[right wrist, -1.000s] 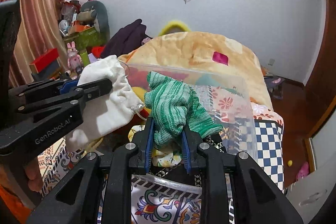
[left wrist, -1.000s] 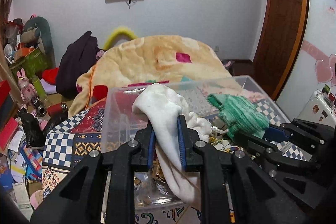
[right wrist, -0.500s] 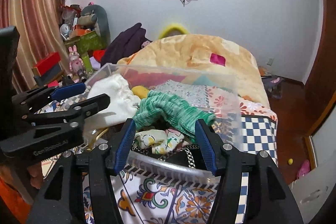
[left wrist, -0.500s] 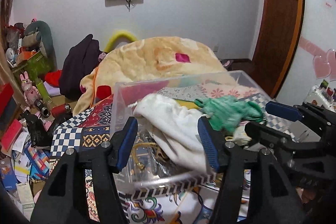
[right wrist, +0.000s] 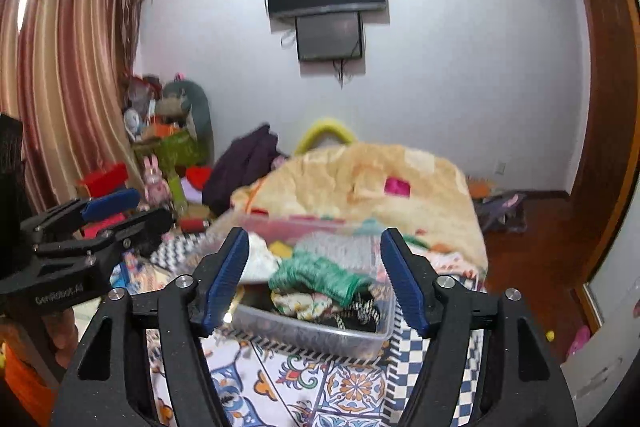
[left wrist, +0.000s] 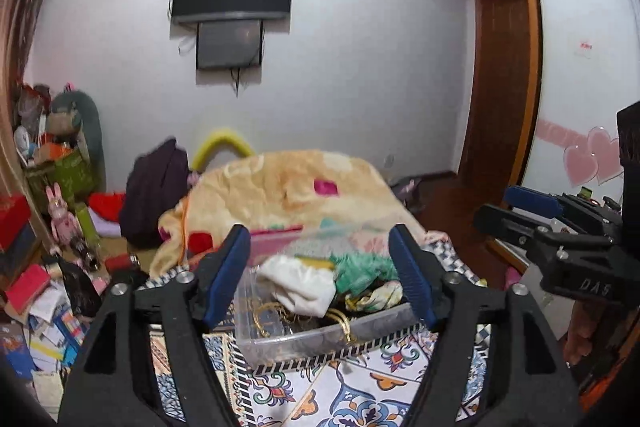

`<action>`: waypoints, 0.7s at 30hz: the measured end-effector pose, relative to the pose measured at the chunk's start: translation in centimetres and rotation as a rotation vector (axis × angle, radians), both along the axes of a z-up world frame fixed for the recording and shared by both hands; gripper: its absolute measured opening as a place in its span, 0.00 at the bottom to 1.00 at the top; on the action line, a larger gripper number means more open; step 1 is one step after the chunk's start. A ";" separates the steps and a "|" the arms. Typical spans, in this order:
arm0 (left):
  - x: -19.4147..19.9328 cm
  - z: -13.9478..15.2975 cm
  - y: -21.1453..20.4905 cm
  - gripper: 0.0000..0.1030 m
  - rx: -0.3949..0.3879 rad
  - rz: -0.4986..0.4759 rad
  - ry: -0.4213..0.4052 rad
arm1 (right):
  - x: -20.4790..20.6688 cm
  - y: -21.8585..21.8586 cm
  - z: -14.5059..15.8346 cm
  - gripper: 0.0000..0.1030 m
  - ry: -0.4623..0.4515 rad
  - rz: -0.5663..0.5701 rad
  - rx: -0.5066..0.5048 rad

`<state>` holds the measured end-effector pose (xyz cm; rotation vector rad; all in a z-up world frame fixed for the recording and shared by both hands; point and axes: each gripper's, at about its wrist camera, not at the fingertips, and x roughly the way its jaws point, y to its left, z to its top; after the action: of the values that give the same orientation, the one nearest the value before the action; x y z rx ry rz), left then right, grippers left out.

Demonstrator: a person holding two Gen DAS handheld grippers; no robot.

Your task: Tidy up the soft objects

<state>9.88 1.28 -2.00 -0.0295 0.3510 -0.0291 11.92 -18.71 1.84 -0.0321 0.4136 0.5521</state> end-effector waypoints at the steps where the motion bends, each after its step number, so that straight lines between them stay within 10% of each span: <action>1: -0.5 0.4 -0.2 0.74 0.003 -0.001 -0.016 | -0.5 -0.1 0.5 0.67 -0.016 0.001 0.008; 21: -5.8 3.2 -1.3 0.99 -0.002 -0.005 -0.138 | -4.0 -1.1 2.3 1.00 -0.123 -0.015 0.086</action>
<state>4.06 0.03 1.18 -0.0289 0.2131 -0.0359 7.91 -19.79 4.19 0.0199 0.2698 0.5498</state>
